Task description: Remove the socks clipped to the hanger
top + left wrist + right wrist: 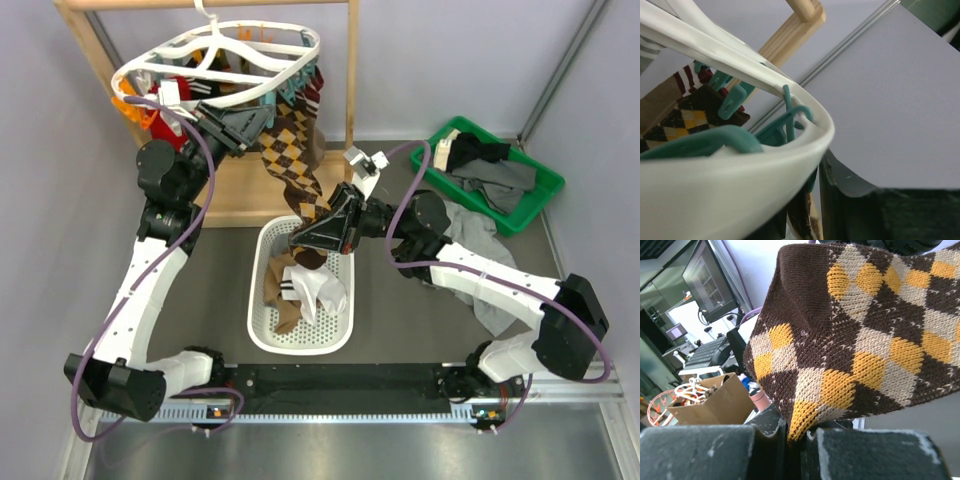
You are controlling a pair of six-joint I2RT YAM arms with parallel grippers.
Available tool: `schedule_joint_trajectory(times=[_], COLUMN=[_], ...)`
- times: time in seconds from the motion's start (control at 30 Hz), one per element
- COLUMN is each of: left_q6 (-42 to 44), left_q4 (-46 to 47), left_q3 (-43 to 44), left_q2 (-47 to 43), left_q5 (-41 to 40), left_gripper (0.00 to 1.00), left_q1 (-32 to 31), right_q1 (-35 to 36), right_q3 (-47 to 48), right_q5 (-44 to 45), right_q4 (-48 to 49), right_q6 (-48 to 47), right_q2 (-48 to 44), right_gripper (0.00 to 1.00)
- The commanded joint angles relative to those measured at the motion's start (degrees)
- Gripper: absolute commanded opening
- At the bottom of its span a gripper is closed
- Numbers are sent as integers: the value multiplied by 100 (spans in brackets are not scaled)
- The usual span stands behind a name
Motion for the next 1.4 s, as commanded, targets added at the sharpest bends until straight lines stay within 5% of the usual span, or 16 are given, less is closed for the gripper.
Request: schedule_joint_trajectory(times=[0.0, 0.1, 0.43, 0.53, 0.67, 0.7, 0.8, 1.07, 1.23, 1.37], left_q6=[-89, -98, -89, -19, 156, 218, 297, 447, 464, 473], left_q4=[-210, -386, -448, -474, -693, -729, -791, -879, -914, -940], left_q3=[262, 367, 377, 324, 359, 359, 280, 69, 34, 42], left_q2=[131, 201, 228, 202, 167, 158, 114, -44, -80, -71], left_q5=[-113, -148, -104, -69, -25, -25, -25, -60, 45, 115], left_gripper=[21, 0, 0, 0, 0, 1, 5, 13, 14, 15], left_q1=[47, 47, 47, 47, 47, 47, 47, 100, 170, 232], right_q1=[-34, -34, -43, -34, 115, 254, 440, 590, 590, 590], right_q3=[246, 202, 141, 27, -18, 130, 429, 1388, 1941, 2127], right_q5=[-78, -69, -43, -8, 735, 983, 1854, 3129, 3079, 2577], right_q4=[267, 284, 162, -425, -2857, -3967, -5292, -6799, -6949, -7003], right_q6=[16, 33, 16, -299, -2174, -2512, -3200, -3368, -3430, -3027], right_q2=[4, -14, -31, -101, -356, -365, -261, -154, -85, 153], right_gripper=[0, 0, 0, 2, 8, 11, 26, 71, 75, 68])
